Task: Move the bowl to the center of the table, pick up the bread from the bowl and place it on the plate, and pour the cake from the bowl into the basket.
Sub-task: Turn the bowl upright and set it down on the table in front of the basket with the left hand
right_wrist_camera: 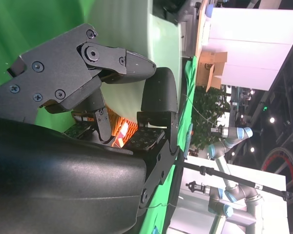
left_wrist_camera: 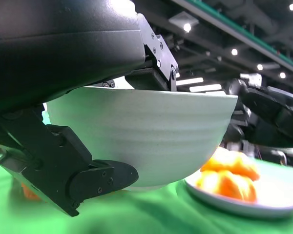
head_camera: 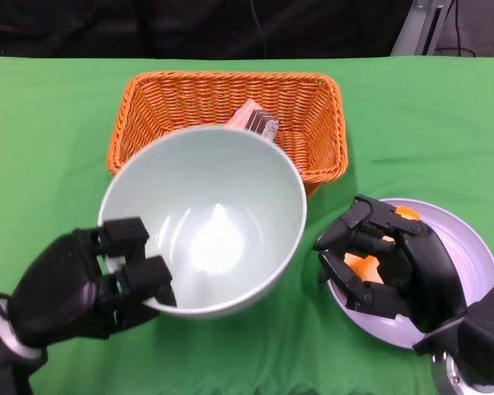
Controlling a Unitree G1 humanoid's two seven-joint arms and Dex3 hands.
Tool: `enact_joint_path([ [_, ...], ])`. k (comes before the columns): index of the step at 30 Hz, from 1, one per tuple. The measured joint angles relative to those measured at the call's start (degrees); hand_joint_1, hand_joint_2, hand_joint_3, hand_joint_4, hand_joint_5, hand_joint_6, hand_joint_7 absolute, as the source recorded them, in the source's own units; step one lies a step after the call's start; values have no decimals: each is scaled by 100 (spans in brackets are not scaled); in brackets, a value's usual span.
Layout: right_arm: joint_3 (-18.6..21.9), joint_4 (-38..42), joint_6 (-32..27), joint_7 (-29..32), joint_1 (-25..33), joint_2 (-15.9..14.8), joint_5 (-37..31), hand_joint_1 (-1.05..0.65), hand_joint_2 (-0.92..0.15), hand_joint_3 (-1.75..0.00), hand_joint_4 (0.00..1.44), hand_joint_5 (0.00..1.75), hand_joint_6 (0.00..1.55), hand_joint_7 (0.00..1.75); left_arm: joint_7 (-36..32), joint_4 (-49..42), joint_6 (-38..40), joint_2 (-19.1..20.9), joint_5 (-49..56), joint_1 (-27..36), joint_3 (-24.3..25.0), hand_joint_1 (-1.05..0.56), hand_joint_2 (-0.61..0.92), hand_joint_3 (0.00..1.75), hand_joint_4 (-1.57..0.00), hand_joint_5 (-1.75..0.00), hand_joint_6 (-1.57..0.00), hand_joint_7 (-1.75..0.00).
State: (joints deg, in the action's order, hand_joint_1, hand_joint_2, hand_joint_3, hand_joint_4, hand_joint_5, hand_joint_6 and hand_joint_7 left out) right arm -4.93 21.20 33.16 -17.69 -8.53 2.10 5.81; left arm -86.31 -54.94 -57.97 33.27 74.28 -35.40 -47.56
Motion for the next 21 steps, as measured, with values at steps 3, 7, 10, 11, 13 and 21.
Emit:
enact_joint_path([
  [3,8,-4,0,8,0,-1,-3,-24,-59,-79,71,154,68,123,-3,-4,-6,18,-1,26,-92,-3,56,88,-73,-173,-68,-150],
  [7,11,-92,-5,7,1,-3,-2,-25,-60,-78,71,154,69,123,-17,-48,-1,18,71,47,-354,-9,71,48,-72,-174,-67,-149],
  [10,11,-139,-22,-10,2,-3,7,-24,-60,-77,71,154,69,123,-18,-160,7,4,108,55,-484,-6,77,34,-71,-175,-67,-149],
  [11,11,-142,-28,-17,4,-2,8,-24,-60,-77,71,154,69,123,-19,-200,10,-7,116,55,-517,-5,78,34,-71,-175,-67,-149],
  [13,11,-171,-40,-28,22,-2,9,-24,-60,-77,71,154,68,124,-25,-256,35,-39,116,56,-590,-3,78,33,-71,-175,-67,-150],
  [21,4,-375,-117,15,193,0,-10,-24,-58,-80,71,156,68,126,7,-505,44,-139,69,57,-704,-1,78,36,-70,-175,-60,-161],
])
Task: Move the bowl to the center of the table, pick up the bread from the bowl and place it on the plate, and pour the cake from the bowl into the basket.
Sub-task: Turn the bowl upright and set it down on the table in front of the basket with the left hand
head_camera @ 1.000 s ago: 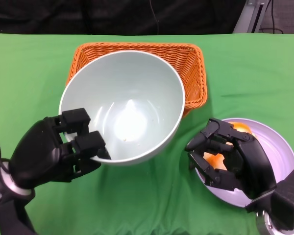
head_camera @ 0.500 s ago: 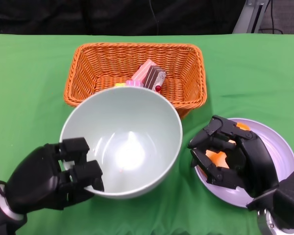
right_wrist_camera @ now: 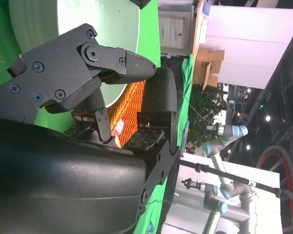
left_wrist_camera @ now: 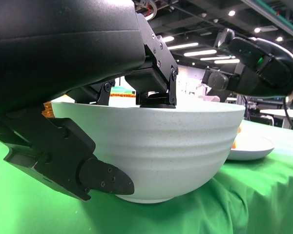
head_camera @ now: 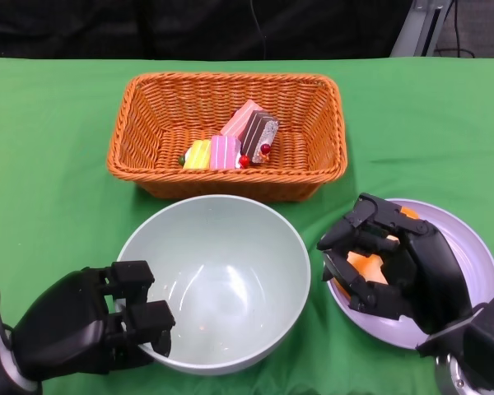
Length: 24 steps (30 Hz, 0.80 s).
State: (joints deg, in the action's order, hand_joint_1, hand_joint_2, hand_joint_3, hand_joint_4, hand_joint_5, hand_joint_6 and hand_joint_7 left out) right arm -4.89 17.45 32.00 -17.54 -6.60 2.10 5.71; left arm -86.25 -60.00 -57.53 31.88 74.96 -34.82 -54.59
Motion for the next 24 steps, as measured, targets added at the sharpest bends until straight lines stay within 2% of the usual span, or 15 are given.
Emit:
enact_joint_path([
  [3,-26,-46,-49,-64,16,0,47,-23,-56,-84,70,158,68,127,18,-84,12,-62,-48,0,-20,-4,77,37,-70,-175,-59,-162],
  [11,-64,-111,-107,17,87,2,-23,-26,-55,-85,71,156,68,126,81,-209,314,-145,-100,0,-43,-6,80,25,-68,-175,-57,-164],
  [15,-69,-115,-104,19,119,9,-24,-23,-57,-84,72,155,68,124,264,-215,387,-202,-330,3,21,-7,83,22,-67,-175,-59,-159],
  [16,-69,-115,-104,19,131,9,-25,-23,-57,-85,72,155,68,124,309,-215,378,-210,-377,4,33,-7,85,20,-67,-175,-61,-155],
  [19,-75,-116,-104,17,148,6,-24,-23,-56,-86,72,156,69,124,442,-194,300,-224,-540,25,97,-12,91,13,-70,-164,-79,-108],
  [20,-76,-115,-104,17,148,5,-25,-23,-56,-86,72,156,69,124,481,-177,267,-223,-573,35,113,-13,91,12,-71,-160,-83,-98],
  [21,-78,-115,-104,18,149,3,-28,-23,-57,-87,72,156,69,125,538,-153,244,-223,-625,52,135,-15,90,8,-77,-137,-88,-80],
  [22,-81,-115,-104,19,150,1,-35,-23,-57,-87,72,156,69,125,592,-125,239,-222,-678,77,163,-16,89,6,-81,-122,-93,-67],
  [24,-86,-116,-104,20,153,0,-52,-23,-57,-86,72,157,69,126,692,-56,236,-218,-755,142,237,-17,88,3,-85,-108,-98,-53],
])
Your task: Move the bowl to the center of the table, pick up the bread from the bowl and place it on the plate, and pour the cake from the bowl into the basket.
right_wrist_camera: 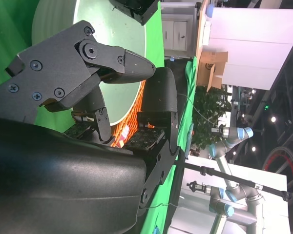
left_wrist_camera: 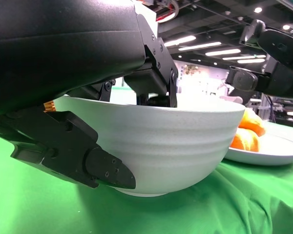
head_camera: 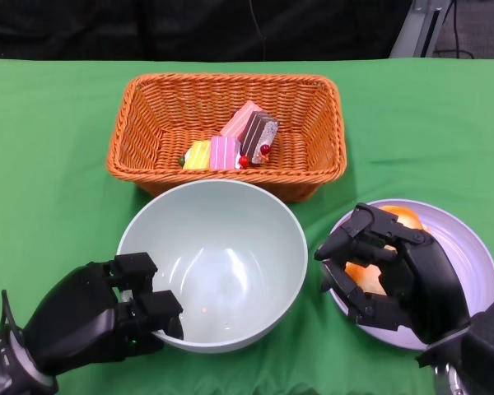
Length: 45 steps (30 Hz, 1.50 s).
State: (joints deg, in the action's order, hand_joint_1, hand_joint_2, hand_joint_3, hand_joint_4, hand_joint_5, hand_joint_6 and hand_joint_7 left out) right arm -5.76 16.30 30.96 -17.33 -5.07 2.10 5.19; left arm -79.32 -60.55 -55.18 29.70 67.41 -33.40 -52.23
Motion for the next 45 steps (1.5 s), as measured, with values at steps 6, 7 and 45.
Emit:
enact_joint_path([
  [6,-17,-8,4,2,4,1,-26,-21,-59,-86,72,159,67,133,643,269,-249,174,-222,50,166,-41,81,0,-78,-15,-83,-1],
  [7,-17,-8,7,2,4,0,-28,-21,-59,-86,72,159,67,133,791,336,-256,213,-246,66,207,-51,83,1,-73,-10,-77,-1],
  [45,-11,-11,21,-15,3,32,-77,-22,-58,-85,72,160,66,133,9529,2296,-395,-1436,-9133,1768,3763,-41,92,15,-92,-32,-86,-14],
])
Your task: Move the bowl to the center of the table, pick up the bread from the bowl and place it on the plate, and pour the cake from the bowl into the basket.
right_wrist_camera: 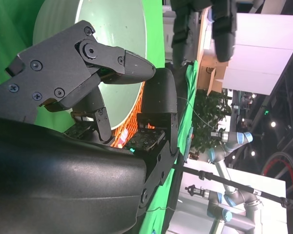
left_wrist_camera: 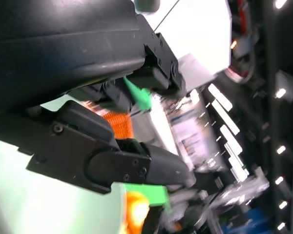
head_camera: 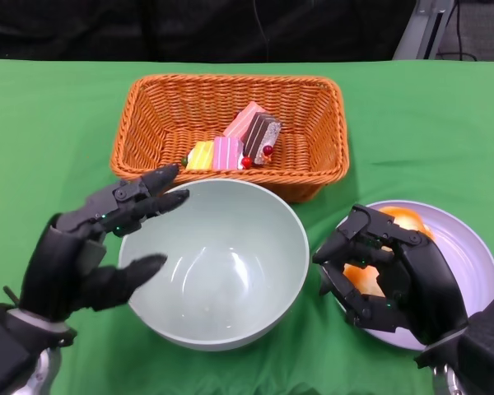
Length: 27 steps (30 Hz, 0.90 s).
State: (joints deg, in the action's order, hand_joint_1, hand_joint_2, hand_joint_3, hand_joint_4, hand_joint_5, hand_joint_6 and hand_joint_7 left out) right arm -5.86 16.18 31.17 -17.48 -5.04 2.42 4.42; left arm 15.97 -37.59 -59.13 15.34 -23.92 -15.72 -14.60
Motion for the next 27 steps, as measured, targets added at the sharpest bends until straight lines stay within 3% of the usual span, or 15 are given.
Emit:
enact_joint_path([
  [1,1,-9,0,5,0,2,0,-23,-57,-85,72,159,66,133,47,-7,-9,-106,30,-1,155,-38,92,15,-93,-36,-89,-15],
  [4,6,-82,0,39,2,-2,-20,-24,-57,-85,72,159,66,132,173,-18,-38,-381,232,-2,504,-31,92,16,-80,-77,-100,-15],
  [6,6,-177,-4,52,3,-16,-41,-26,-58,-84,72,158,66,131,174,58,35,-492,387,23,671,-27,92,17,-74,-96,-106,-22],
  [8,4,-298,-50,35,11,-26,-3,-27,-59,-80,72,159,67,130,166,190,148,-595,566,100,812,-17,91,27,-73,-113,-94,-69],
  [9,3,-358,-73,7,12,-26,61,-27,-59,-79,72,159,68,130,163,245,196,-666,667,138,866,-15,91,30,-73,-116,-89,-83],
  [10,1,-404,-110,-17,12,-26,128,-28,-59,-78,72,160,68,130,158,269,214,-739,761,162,909,-11,84,48,-75,-124,-84,-98],
  [11,-2,-445,-168,-49,16,-29,160,-28,-60,-78,72,160,68,130,160,278,225,-795,840,189,937,-9,74,70,-75,-129,-82,-106],
  [13,-16,-554,-280,-99,47,-32,195,-27,-60,-77,72,159,68,130,178,285,287,-874,928,251,990,-5,64,96,-75,-138,-80,-117],
  [16,-19,-627,-375,-103,92,-38,207,-23,-61,-77,71,156,68,127,403,423,579,-887,939,325,996,-1,60,109,-80,-156,-78,-140],
  [18,-29,-649,-411,-102,105,-38,201,-24,-61,-77,71,156,68,127,608,574,827,-883,914,334,995,-1,62,108,-82,-163,-77,-145],
  [27,-115,-810,-534,-118,130,-43,187,-28,-62,-74,72,156,69,126,1348,1022,1859,-957,558,411,1030,-3,49,132,-86,-169,-81,-148],
])
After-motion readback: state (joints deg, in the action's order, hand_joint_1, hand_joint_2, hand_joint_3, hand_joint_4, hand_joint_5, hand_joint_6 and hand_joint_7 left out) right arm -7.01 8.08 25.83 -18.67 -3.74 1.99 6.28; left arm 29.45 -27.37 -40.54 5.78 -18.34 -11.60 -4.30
